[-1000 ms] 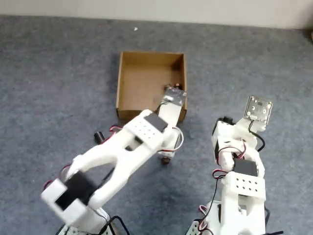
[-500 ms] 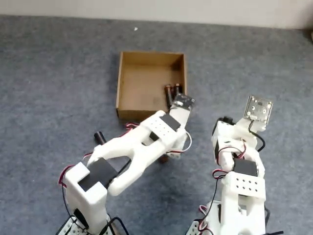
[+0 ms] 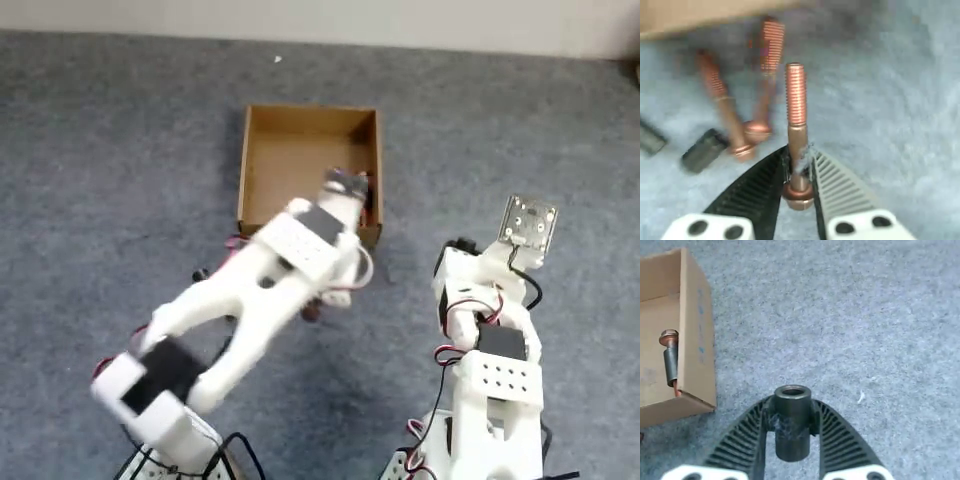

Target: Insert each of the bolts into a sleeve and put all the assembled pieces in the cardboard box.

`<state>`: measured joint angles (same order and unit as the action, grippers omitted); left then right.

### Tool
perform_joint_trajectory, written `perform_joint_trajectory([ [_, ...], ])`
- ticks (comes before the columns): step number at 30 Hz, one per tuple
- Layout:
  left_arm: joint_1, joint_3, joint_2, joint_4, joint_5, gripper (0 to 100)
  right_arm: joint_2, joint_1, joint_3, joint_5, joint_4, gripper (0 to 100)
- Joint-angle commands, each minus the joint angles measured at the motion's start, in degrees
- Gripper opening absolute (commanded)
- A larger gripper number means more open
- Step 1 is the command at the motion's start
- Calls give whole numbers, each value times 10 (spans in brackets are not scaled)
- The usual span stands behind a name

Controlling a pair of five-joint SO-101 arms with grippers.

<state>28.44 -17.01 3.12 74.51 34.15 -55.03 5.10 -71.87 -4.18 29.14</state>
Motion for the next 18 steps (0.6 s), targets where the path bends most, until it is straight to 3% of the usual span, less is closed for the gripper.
perform_joint_trajectory([
  [1, -59, -18, -88, 6, 98, 6, -17, 5, 5, -5, -19, 4],
  [10, -224, -54, -198, 3, 427, 8, -17, 5, 5, -4, -19, 4],
  [14, -298, -56, -189, -14, 458, 9, -17, 5, 4, -4, -19, 4],
  [18, -323, -88, -153, -77, 459, 10, -17, 5, 4, -4, -19, 4],
])
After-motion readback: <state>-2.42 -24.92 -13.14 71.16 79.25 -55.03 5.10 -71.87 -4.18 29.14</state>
